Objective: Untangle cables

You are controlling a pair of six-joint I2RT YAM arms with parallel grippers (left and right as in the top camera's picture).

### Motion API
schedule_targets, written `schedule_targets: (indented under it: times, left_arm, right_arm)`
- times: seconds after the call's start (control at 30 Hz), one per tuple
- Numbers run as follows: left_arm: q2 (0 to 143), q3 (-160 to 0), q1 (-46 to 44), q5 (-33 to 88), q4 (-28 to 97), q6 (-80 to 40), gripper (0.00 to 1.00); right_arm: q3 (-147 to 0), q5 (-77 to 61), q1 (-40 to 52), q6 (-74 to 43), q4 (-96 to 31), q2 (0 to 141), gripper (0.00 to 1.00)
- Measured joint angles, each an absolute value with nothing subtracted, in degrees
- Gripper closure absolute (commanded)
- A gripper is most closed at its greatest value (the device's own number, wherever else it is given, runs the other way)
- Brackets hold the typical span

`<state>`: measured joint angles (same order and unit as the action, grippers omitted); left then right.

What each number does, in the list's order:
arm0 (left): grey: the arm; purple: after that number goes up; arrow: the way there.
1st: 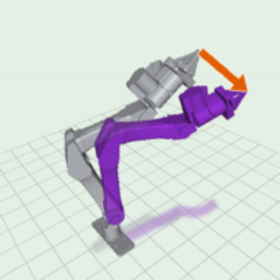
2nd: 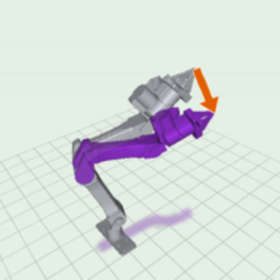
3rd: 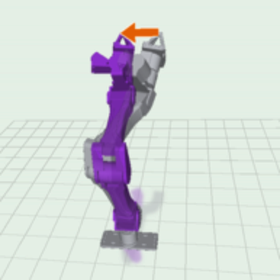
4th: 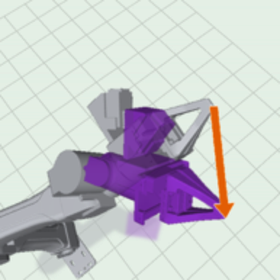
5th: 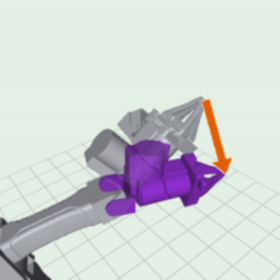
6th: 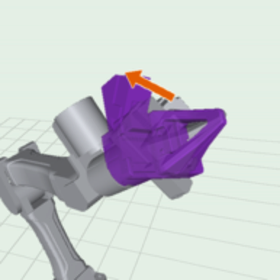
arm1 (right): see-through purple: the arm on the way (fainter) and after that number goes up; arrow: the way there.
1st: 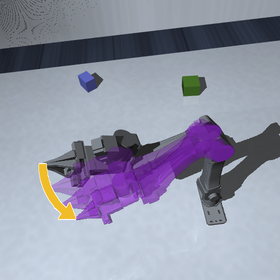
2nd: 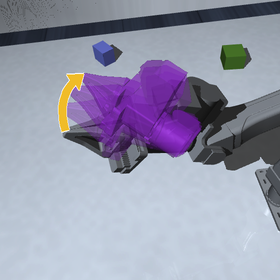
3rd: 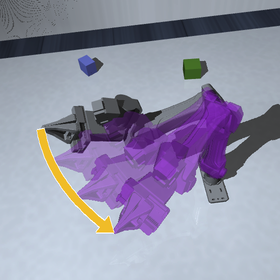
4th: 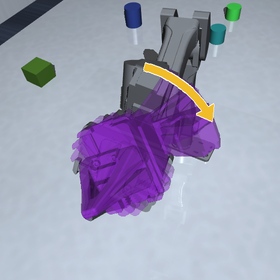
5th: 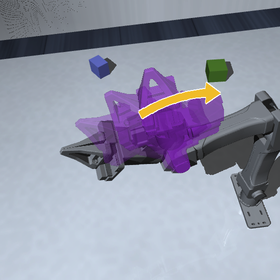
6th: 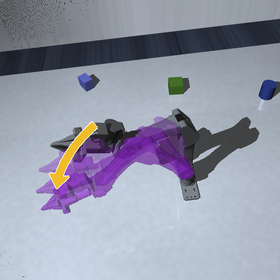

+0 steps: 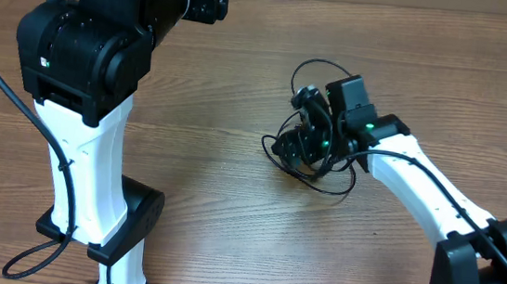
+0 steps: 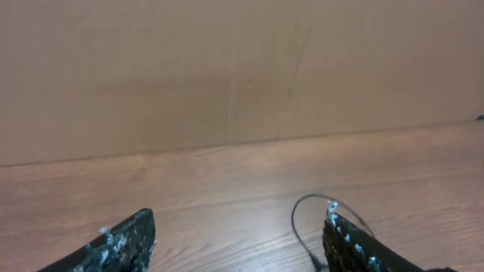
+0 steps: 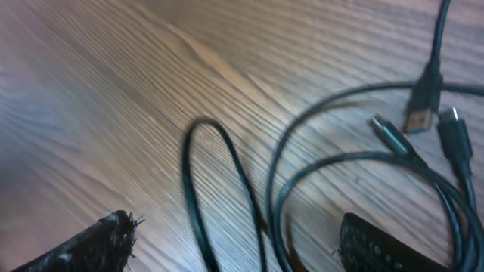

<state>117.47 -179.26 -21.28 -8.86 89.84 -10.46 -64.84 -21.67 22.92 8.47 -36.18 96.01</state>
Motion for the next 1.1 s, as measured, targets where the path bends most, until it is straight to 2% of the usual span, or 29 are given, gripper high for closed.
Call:
schedule_targets:
  times: [0.3,0.33,0.37,0.4,0.63,0.8,0.93,1.1]
  left_arm:
    - [117.47,-179.26,-21.28,-9.72,92.71,-8.8,0.29]
    - [117.47,-179.26,-21.28,-9.98,93.23,-8.75,0.29]
    - [117.47,-179.26,-21.28,-10.26,93.51,-8.64,0.29]
    - [117.47,-179.26,-21.28,-10.59,93.84,-8.6,0.29]
    - [117.47,-179.26,-21.28,-11.81,94.78,-8.51,0.28]
    - [117.47,-179.26,-21.26,-12.71,95.44,-8.38,0.31]
    - [117.47,-179.26,-20.88,-12.73,95.66,-8.34,0.31]
    - [117.47,-179.26,-19.7,-12.78,95.68,-7.44,0.3]
  right_arm:
    - [-64.84,-16.25,23.66,10.35,-38.15,97.27,0.26]
    - [-64.84,-16.08,23.66,10.33,-38.15,97.65,0.42]
    - [-64.82,-15.97,23.66,10.46,-38.09,98.04,0.76]
    - [-64.73,-15.81,23.66,10.44,-37.95,98.32,0.96]
    - [-64.38,-16.53,23.66,10.76,-38.35,98.96,0.96]
    - [-70.74,-18.85,23.66,10.09,-49.87,98.96,0.96]
    - [-91.83,-18.57,23.66,7.64,-63.88,98.91,0.96]
    - [-121.91,-15.07,23.64,3.38,-73.65,98.13,0.96]
